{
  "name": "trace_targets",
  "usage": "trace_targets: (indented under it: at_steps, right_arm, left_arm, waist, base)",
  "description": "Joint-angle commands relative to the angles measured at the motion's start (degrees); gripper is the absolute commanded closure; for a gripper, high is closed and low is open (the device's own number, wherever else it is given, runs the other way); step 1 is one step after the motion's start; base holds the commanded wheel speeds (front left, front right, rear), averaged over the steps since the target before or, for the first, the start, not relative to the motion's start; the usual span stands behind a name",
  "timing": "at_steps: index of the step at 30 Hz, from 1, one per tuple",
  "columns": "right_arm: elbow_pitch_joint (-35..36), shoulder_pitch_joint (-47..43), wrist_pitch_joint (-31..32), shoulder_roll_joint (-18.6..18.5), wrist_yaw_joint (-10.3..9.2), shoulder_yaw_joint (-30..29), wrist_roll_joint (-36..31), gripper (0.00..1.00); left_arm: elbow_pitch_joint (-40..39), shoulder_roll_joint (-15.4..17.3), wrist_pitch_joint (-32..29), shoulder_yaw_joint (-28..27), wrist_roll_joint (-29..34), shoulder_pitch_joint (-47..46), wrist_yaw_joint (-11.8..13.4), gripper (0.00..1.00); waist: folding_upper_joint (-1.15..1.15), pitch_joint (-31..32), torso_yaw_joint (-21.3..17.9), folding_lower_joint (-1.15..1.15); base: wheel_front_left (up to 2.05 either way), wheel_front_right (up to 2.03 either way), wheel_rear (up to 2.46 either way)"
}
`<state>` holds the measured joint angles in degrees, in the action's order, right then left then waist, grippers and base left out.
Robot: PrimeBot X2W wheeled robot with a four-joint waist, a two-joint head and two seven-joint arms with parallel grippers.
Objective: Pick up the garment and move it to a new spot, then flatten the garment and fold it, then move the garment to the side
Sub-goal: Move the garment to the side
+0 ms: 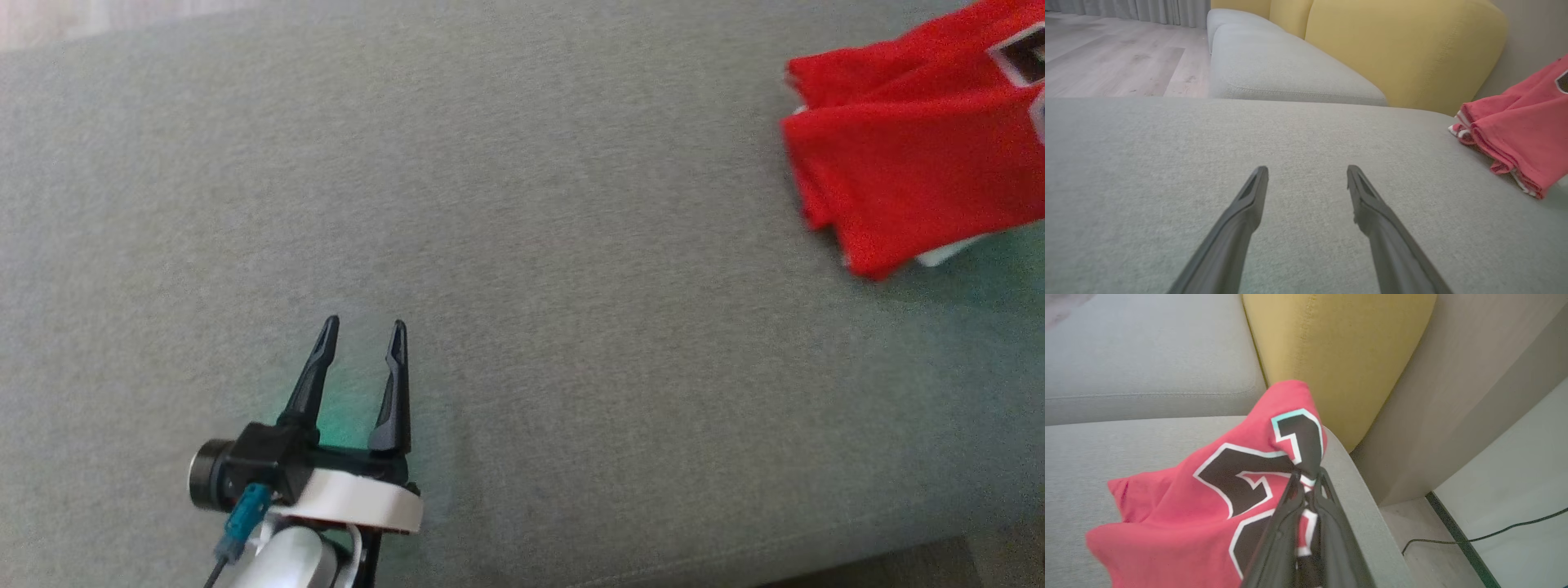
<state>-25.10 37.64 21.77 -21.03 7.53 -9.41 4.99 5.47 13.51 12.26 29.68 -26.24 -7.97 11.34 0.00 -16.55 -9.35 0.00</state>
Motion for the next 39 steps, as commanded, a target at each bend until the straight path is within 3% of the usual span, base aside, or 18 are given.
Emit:
trace_targets:
  at_steps: [1, 2, 3, 10, 25, 32, 39]
  right_arm:
    - [1.74, 2.31, -0.28, -1.75, -0.04, -0.12, -0.82, 0.83]
    - [0.79, 2.57, -0.84, -2.07, -0.04, -1.49, -1.91, 0.46]
    - [-0.13, 2.75, -1.46, -2.21, -0.04, -2.84, -3.03, 0.00]
    - [-3.89, 2.93, -7.04, 0.62, -0.04, -8.24, -7.55, 0.00]
    - [1.65, 0.87, -16.26, 8.96, -0.04, -1.10, -6.51, 0.00]
    - [5.58, -5.74, -20.85, 16.05, -0.04, -0.04, -5.24, 0.00]
    - [10.05, -17.85, -24.93, 18.11, -0.04, 4.23, -1.76, 0.00]
  left_arm:
    - [-1.42, 0.08, 0.68, -1.47, -0.10, -2.15, 0.05, 0.00]
    - [-1.37, 0.09, 0.70, -1.42, -0.08, -2.28, 0.00, 0.00]
    - [-1.30, 0.09, 0.72, -1.38, -0.08, -2.40, -0.03, 0.00]
    - [-0.60, 0.15, 0.95, -1.51, -0.34, -2.53, 0.06, 0.00]
    - [-0.45, 0.47, 2.03, -4.95, -2.10, -1.46, 1.25, 0.00]
    - [0.58, 0.61, 2.45, -8.59, -3.30, 1.26, 3.25, 0.00]
    - [1.73, 1.12, 2.57, -11.08, -4.66, 5.96, 4.84, 0.00]
  waist:
    - [0.00, -0.87, 1.10, 0.00]
    - [0.00, -1.13, 1.58, 0.00]
    - [0.00, -1.32, 1.99, 0.00]
    - [0.00, -0.88, 3.32, 0.00]
    - [0.00, 5.89, 3.63, 0.00]
    - [0.00, 10.35, 5.05, 0.00]
    - [0.00, 13.80, 6.65, 0.00]
  base:
    - [0.00, 0.00, 0.00]
    - [0.00, 0.00, 0.00]
    - [0.00, 0.00, 0.00]
    - [0.00, 0.00, 0.00]
    - [0.00, 0.00, 0.00]
    - [0.00, 0.00, 0.00]
    - [0.00, 0.00, 0.00]
